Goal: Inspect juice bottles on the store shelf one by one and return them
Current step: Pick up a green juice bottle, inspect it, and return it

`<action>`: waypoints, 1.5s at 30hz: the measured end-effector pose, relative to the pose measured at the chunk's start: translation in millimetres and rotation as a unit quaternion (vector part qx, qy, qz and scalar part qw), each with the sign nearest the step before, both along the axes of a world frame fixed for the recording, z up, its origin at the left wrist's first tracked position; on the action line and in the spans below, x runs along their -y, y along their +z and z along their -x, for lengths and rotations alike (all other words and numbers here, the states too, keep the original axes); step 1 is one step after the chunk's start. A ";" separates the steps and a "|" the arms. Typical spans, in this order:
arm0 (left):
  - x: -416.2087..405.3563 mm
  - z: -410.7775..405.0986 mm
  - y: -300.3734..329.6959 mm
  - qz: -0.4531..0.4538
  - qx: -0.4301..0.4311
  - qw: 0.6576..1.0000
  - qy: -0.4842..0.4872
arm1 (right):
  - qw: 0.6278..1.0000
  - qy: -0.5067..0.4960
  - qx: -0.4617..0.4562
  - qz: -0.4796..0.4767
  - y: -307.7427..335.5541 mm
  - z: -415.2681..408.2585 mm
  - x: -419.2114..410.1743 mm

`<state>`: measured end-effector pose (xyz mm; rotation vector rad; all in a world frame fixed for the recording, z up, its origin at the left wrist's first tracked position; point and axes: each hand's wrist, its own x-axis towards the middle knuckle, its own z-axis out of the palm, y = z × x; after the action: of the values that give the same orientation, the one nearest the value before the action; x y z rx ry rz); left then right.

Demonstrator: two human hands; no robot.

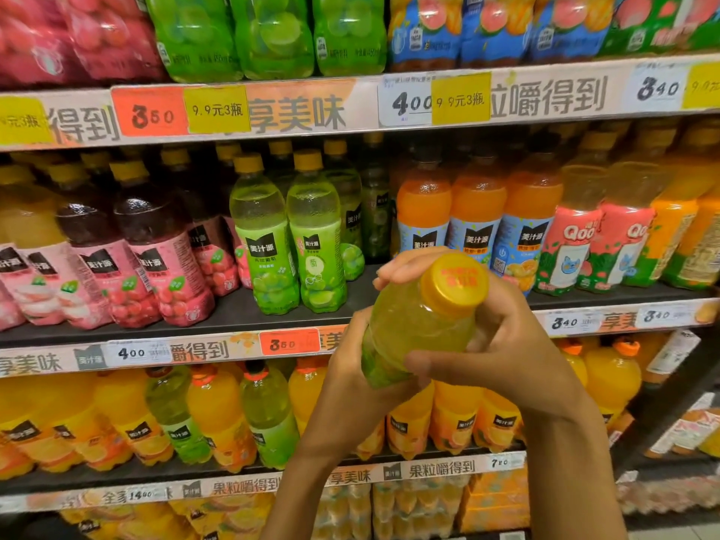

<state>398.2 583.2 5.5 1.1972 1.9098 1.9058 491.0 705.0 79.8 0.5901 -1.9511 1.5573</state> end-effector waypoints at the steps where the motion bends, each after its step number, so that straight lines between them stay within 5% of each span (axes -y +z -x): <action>1: 2.1 0.6 0.2 0.008 0.001 1.000 -0.010 | 1.000 0.003 0.003 0.022 0.5 2.2 -0.8; 8: 4.4 -4.4 -1.3 0.052 0.045 0.992 -0.107 | 0.981 0.086 0.107 0.137 9.7 25.2 -1.1; 15: -4.3 -6.2 -4.1 -0.058 0.184 0.978 -0.080 | 0.962 -0.065 0.091 0.248 15.8 37.3 -5.8; 23: 2.5 -2.9 -3.8 -0.072 0.290 0.941 -0.157 | 0.955 -0.025 0.113 0.272 17.6 44.2 -9.9; 26: 1.8 -4.3 -2.1 -0.043 0.292 0.938 -0.180 | 0.936 -0.003 0.136 0.324 15.4 49.1 -7.6; 29: 1.0 -2.4 2.9 -0.007 0.236 0.966 -0.101 | 0.923 -0.046 0.132 0.359 12.6 49.3 -10.2; 35: -7.4 -10.0 14.3 0.002 0.123 0.991 -0.049 | 0.940 -0.100 0.126 0.301 14.8 43.9 -9.2; 40: -3.5 -13.3 16.1 -0.040 0.236 0.967 -0.085 | 0.946 -0.060 0.119 0.296 20.6 42.5 -16.1; 45: 0.5 -18.9 15.4 -0.039 0.311 0.934 -0.172 | 0.909 0.052 0.189 0.368 23.2 50.9 -12.2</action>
<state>417.1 582.7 21.0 0.7443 1.2173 1.8730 440.2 717.2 103.0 0.0684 -1.3942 2.4240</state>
